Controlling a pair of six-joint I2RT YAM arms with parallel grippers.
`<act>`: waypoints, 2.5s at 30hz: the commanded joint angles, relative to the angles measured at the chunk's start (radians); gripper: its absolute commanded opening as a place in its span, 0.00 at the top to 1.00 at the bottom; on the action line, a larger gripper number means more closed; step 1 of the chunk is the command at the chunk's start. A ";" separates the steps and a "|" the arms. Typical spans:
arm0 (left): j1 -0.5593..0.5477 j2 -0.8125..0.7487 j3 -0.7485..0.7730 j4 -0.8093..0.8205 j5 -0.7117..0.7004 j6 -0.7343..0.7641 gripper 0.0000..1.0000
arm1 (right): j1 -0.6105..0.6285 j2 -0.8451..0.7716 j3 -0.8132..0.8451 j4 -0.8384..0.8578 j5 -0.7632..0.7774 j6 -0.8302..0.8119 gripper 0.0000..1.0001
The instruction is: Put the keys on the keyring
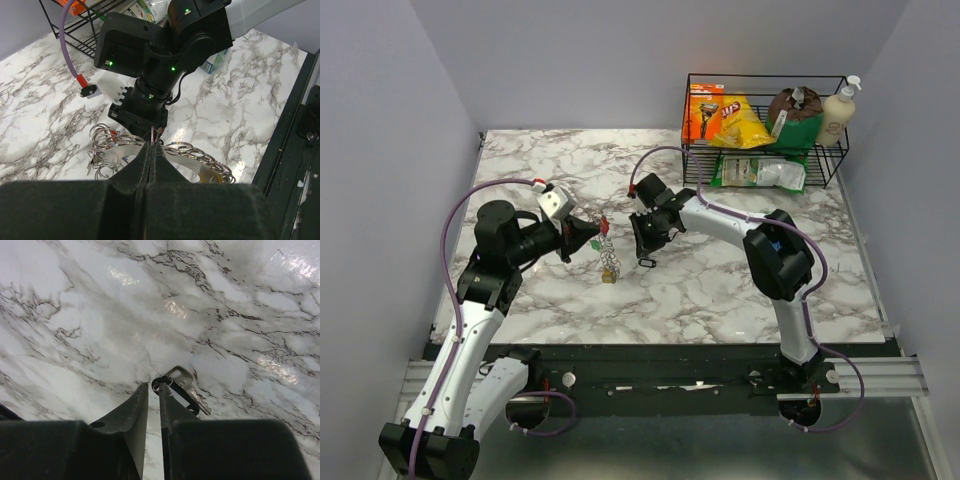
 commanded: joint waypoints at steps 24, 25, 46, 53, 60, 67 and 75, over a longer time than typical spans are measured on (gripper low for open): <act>0.008 -0.027 -0.004 0.051 0.040 0.008 1.00 | 0.032 0.026 -0.001 -0.051 0.040 -0.015 0.71; 0.008 -0.027 -0.003 0.049 0.040 0.008 1.00 | 0.035 0.024 -0.001 -0.051 0.042 -0.015 0.71; 0.009 -0.029 -0.006 0.052 0.043 0.011 1.00 | 0.051 0.004 -0.039 -0.049 0.017 -0.024 0.94; 0.011 -0.032 -0.007 0.048 0.043 0.019 1.00 | 0.051 -0.063 -0.071 -0.023 0.023 -0.042 0.99; 0.009 -0.040 -0.013 0.046 0.051 0.033 1.00 | 0.051 -0.189 -0.182 0.064 0.010 -0.108 0.99; 0.008 -0.070 -0.038 0.063 0.113 0.022 1.00 | 0.051 -0.342 -0.340 0.184 -0.104 -0.217 0.99; 0.002 -0.153 -0.086 0.085 0.192 0.002 1.00 | 0.051 -0.506 -0.441 0.236 -0.233 -0.387 0.99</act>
